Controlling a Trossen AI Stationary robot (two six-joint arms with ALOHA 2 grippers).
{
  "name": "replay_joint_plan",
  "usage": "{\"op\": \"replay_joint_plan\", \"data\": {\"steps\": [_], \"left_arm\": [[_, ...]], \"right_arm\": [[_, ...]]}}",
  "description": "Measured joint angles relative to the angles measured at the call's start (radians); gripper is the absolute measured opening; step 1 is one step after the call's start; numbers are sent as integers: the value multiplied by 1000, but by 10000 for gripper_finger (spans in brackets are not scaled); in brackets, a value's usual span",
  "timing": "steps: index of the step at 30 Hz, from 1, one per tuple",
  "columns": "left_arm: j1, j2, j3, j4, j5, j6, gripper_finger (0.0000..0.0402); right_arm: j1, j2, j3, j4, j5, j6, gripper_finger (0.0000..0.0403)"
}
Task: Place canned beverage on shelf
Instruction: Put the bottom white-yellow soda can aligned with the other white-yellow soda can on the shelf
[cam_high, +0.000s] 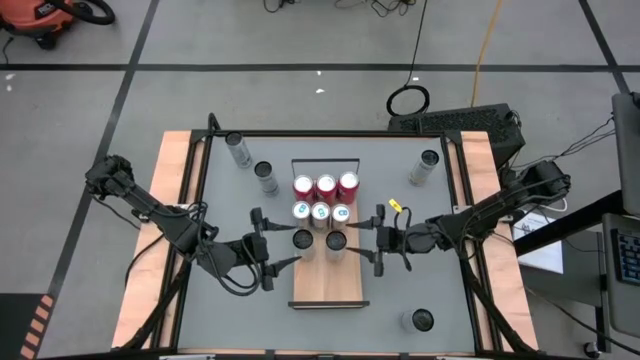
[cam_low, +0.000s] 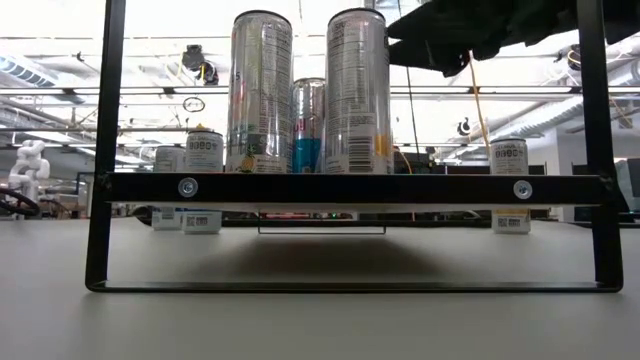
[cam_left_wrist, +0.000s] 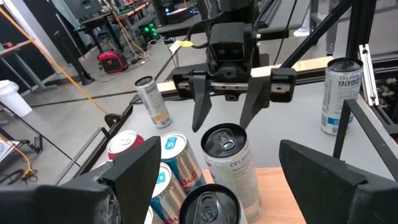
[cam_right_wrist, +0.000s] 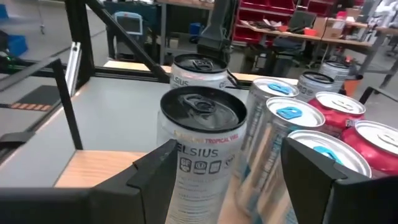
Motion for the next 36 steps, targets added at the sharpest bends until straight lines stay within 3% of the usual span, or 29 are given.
{"op": "replay_joint_plan", "data": {"steps": [3, 9, 17, 21, 25, 29, 36], "left_arm": [[0, 0, 0, -2, 0, -2, 317], [0, 0, 0, -3, 0, -3, 317], [0, 0, 0, -9, 0, -3, 317], [0, 0, 0, -7, 0, -3, 317], [0, 0, 0, -1, 0, -4, 317], [0, 0, 0, 0, 0, -4, 317], [0, 0, 0, -1, 0, -4, 317]], "right_arm": [[0, -2, 0, -23, 12, -25, 226], [0, -60, 0, -122, 150, -20, 226], [31, -58, 0, -29, -5, 77, 229], [52, -17, 0, 10, 24, 111, 259], [61, 10, 0, 24, 101, 123, 317], [65, 56, 0, 100, 98, 100, 365], [66, 144, 12, 197, 98, 81, 367]]}}
